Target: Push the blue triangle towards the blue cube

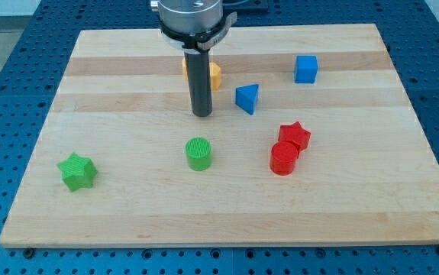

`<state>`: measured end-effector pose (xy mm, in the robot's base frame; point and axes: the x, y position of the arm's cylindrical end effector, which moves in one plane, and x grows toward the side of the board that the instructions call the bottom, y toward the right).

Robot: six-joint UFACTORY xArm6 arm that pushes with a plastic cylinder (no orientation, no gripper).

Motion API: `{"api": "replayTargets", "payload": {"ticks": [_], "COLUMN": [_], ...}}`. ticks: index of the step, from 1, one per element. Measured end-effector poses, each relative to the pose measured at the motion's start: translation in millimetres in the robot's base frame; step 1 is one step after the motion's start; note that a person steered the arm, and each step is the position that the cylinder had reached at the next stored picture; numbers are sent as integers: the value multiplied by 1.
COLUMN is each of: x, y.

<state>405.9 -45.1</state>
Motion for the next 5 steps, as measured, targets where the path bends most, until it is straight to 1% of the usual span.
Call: {"api": "replayTargets", "payload": {"ticks": [1,3,5], "x": [-13,-23,-22], "y": [9,40,36]}}
